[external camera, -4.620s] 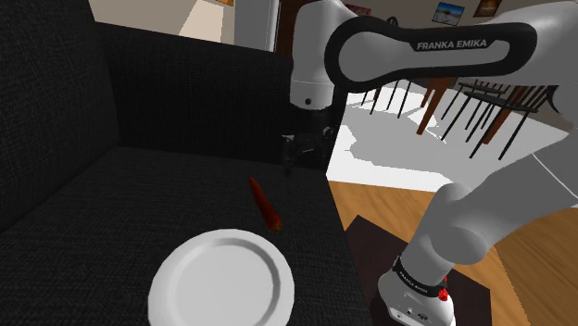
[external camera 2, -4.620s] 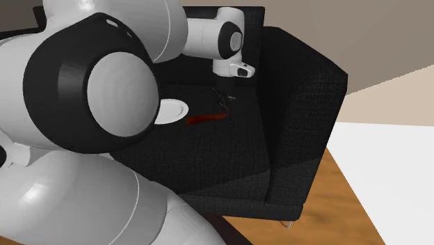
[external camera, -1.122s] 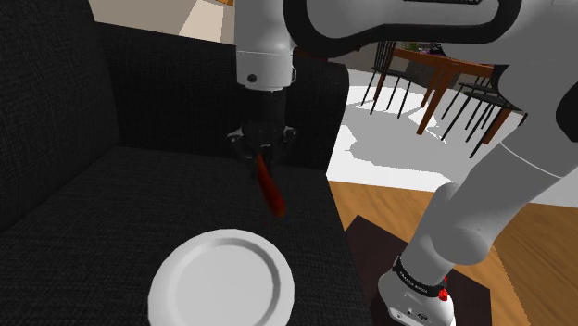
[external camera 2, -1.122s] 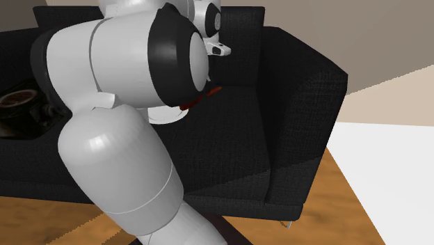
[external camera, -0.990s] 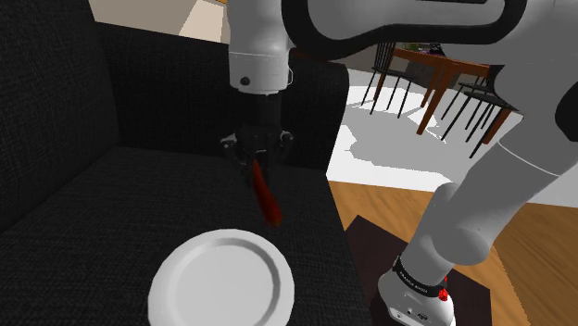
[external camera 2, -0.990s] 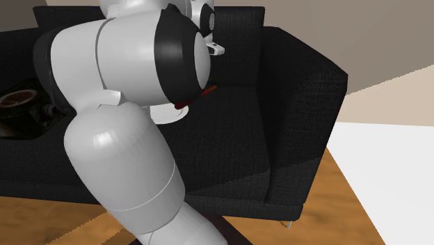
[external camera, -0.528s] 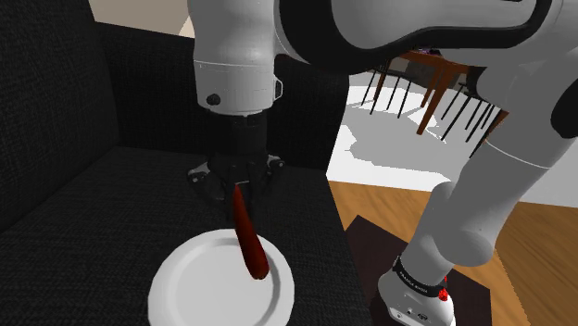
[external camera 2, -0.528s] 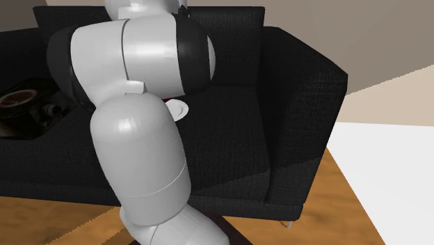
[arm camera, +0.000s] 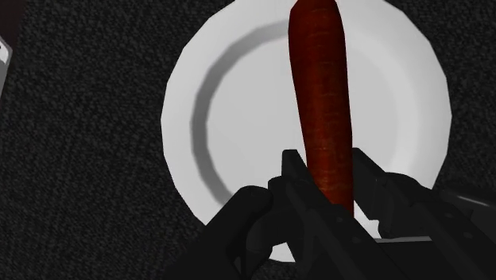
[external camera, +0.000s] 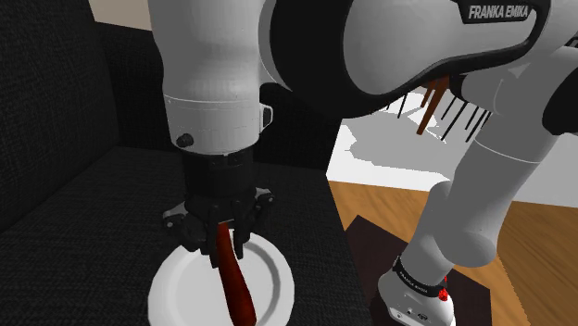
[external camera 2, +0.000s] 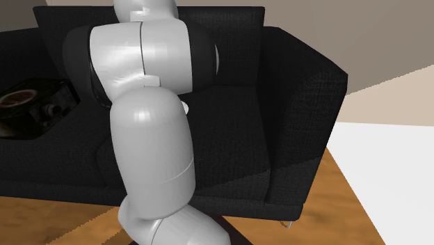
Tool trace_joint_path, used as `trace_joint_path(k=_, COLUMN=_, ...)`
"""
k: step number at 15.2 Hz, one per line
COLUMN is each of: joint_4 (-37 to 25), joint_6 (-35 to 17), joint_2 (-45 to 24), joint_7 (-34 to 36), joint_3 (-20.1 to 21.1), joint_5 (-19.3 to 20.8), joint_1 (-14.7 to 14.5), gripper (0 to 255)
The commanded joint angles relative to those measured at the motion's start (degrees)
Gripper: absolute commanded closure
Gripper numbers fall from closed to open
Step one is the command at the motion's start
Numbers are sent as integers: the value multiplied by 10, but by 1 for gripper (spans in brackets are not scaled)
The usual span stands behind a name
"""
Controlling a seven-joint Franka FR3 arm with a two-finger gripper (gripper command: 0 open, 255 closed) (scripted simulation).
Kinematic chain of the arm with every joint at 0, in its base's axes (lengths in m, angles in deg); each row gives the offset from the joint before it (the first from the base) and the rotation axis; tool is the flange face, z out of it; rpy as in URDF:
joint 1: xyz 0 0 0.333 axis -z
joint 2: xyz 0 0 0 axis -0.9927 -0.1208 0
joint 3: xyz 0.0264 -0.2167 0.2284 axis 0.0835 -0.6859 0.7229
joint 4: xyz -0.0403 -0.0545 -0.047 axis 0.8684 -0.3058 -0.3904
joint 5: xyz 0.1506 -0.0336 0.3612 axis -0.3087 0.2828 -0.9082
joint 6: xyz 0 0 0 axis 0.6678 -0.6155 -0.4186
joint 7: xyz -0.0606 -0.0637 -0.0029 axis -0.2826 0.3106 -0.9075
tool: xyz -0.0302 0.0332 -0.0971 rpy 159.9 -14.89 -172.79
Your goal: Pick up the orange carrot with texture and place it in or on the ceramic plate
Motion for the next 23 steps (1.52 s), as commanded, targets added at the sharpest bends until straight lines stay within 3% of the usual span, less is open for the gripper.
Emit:
trace_joint_path(k=1, joint_4=16, joint_6=-16, joint_2=0, joint_7=0, joint_3=1, joint_5=0, joint_1=-1, gripper=255)
trace_joint_path(k=8, joint_4=62, joint_6=-66, joint_2=-4, joint_7=-3, joint_3=1, joint_5=1, joint_1=-2, gripper=255)
trace_joint_path(k=16, joint_4=62, joint_6=-66, joint_2=-4, joint_7=-2, joint_3=1, joint_5=2, joint_1=-2, gripper=255)
trace_joint_path(k=17, joint_4=62, joint_6=-66, joint_2=-4, joint_7=-2, joint_3=1, joint_5=2, joint_1=-2, gripper=0)
trace_joint_path(k=22, joint_4=62, joint_6=-66, joint_2=-4, joint_7=-2, joint_3=1, joint_5=2, joint_1=-2, gripper=0)
trace_joint_path(k=23, joint_4=43, joint_6=-47, joint_2=-4, joint_7=-2, joint_3=1, joint_5=2, joint_1=-1, gripper=0)
